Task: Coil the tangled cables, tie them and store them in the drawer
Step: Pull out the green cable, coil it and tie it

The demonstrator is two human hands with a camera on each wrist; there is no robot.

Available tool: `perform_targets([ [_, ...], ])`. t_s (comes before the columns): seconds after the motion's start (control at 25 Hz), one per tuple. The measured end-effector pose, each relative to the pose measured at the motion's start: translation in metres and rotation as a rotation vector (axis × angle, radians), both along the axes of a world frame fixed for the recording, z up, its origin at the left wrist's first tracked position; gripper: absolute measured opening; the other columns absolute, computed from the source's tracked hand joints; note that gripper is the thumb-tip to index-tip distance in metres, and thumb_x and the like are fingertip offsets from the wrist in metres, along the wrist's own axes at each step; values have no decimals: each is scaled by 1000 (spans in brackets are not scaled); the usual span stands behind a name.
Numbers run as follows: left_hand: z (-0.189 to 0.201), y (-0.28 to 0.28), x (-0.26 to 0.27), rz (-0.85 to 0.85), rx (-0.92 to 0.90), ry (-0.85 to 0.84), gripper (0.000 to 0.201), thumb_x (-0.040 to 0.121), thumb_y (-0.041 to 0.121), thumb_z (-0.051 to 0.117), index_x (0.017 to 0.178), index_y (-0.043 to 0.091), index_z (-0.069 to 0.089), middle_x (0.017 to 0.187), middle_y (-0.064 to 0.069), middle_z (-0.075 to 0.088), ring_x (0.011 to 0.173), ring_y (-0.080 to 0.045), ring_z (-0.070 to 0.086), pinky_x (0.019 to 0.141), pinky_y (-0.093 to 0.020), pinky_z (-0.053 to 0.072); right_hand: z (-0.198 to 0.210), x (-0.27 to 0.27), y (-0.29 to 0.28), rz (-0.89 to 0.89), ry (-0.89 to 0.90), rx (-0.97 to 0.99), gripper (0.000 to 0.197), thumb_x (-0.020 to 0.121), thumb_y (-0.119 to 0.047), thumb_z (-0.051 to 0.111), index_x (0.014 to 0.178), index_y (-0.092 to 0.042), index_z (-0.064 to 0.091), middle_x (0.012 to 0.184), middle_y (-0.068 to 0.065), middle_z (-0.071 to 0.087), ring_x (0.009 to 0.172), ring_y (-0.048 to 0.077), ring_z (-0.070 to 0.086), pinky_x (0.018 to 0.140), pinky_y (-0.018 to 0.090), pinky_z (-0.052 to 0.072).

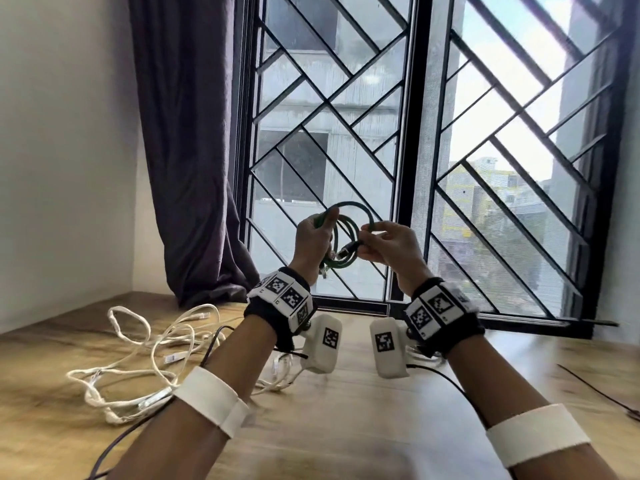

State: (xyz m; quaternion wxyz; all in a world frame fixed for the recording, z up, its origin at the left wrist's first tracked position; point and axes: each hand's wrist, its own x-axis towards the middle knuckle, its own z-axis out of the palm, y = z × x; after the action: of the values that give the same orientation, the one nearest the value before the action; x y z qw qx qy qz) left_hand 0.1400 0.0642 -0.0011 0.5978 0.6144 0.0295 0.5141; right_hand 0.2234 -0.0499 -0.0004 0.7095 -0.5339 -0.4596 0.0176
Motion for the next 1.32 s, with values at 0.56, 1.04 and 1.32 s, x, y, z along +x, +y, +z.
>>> perform_targets([
  [0.56,0,10,-11,-345,-142,41,33,94,36,52,71,16,41,41,10,28,31,-3,27,35,-15,28,-13,5,18,-102,-323,-98,27,98,-30,44,74,-22,56,76,-2,57,65,4,57,62,24,50],
  [1.04,-3,-5,-8,-314,-67,258,46,94,39,46,56,20,28,37,8,24,28,-7,18,35,-15,21,1,20,-8,-287,-581,-516,36,72,-35,78,60,-14,50,57,-1,45,52,9,42,51,24,39],
  [1.32,-9,-8,-3,-405,-88,326,45,95,31,43,55,20,24,36,9,21,27,-6,17,32,-13,20,-8,26,-26,287,-220,-403,53,79,-52,52,117,-15,57,116,4,60,104,16,61,88,32,53],
])
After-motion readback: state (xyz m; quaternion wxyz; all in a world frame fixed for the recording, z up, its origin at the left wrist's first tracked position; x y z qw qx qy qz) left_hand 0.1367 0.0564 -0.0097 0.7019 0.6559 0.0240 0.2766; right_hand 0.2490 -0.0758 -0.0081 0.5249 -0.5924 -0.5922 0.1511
